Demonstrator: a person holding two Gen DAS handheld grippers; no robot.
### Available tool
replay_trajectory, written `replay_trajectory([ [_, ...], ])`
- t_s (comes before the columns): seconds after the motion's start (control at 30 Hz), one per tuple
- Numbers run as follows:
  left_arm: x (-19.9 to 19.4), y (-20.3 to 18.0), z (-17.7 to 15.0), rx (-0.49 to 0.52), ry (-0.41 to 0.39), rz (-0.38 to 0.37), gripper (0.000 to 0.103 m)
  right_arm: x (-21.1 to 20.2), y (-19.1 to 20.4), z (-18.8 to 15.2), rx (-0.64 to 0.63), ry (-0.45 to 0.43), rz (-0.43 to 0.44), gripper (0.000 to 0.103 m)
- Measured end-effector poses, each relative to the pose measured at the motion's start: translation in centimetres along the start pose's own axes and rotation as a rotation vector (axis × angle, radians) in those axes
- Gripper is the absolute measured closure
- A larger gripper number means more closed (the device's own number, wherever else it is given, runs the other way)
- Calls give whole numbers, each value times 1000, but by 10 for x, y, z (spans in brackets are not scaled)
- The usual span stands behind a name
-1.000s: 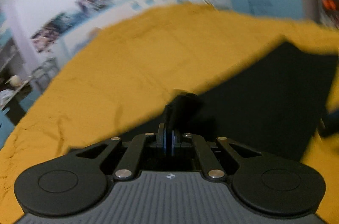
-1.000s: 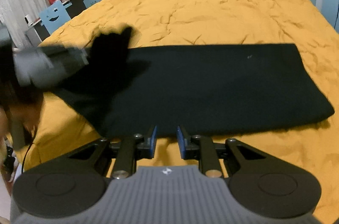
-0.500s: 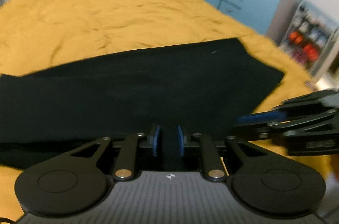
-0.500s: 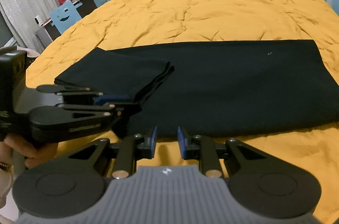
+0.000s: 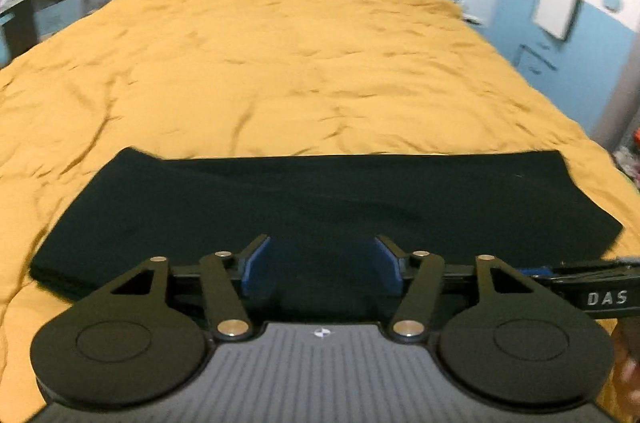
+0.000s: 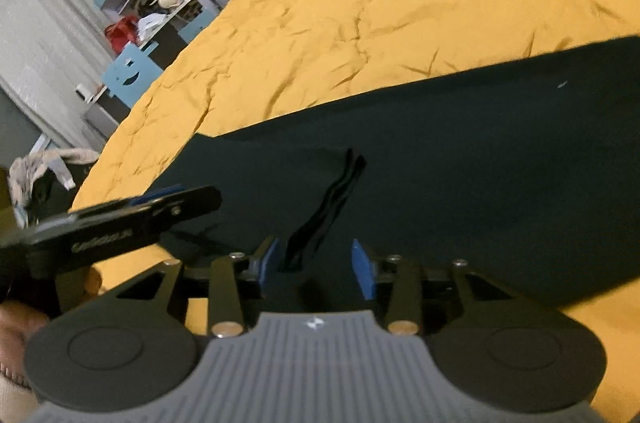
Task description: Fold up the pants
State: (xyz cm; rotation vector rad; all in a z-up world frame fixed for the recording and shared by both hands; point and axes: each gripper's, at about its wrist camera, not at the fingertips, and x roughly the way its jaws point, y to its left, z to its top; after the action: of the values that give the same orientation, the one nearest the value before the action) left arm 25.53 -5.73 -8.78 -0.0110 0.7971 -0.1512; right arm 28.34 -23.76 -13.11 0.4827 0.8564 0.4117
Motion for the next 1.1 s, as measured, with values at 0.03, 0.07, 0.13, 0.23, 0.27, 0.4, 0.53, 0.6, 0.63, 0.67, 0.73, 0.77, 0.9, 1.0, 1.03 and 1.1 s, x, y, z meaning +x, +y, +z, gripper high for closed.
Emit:
replay_trajectory([
  [0.03,1,1,2,-21,6,3,31,7,-2,3,22,7,4,65],
  [0.07,2,4,4,-47,5,-10,29,12,-3,6,42,14,9,64],
  [0.13,0,14,4,-104,-4,-39,26,24,-7,10,85,26,21,64],
  [0.23,-1,25,7,-194,-43,-58,13,39,-13,14,139,42,40,64],
  [0.27,-2,27,9,-215,-63,-48,11,44,-14,14,147,43,43,64],
  [0.4,-8,43,12,-270,-76,-23,10,59,-13,16,175,44,68,66],
  [0.53,-2,64,15,-394,3,-124,10,68,-13,16,210,38,68,83],
  [0.6,-2,71,13,-430,-1,-106,19,72,-13,16,238,34,70,94],
  [0.63,-2,73,12,-436,3,-80,22,71,-12,16,245,28,72,99],
  [0.67,-3,75,11,-443,6,-66,27,69,-12,16,244,20,69,102],
  [0.73,-6,78,9,-466,-3,-46,30,62,-2,18,198,-4,52,103],
  [0.77,-8,80,7,-473,-12,-38,33,58,4,19,171,-18,50,103],
  [0.9,-26,85,5,-470,-89,-11,34,37,26,30,89,-68,70,103],
  [1.0,-40,90,5,-491,-141,9,30,18,32,44,51,-72,83,103],
  [1.03,-42,91,5,-481,-141,13,30,12,33,49,44,-72,88,103],
  [1.1,-47,92,8,-478,-154,-9,28,-3,34,59,30,-81,95,103],
])
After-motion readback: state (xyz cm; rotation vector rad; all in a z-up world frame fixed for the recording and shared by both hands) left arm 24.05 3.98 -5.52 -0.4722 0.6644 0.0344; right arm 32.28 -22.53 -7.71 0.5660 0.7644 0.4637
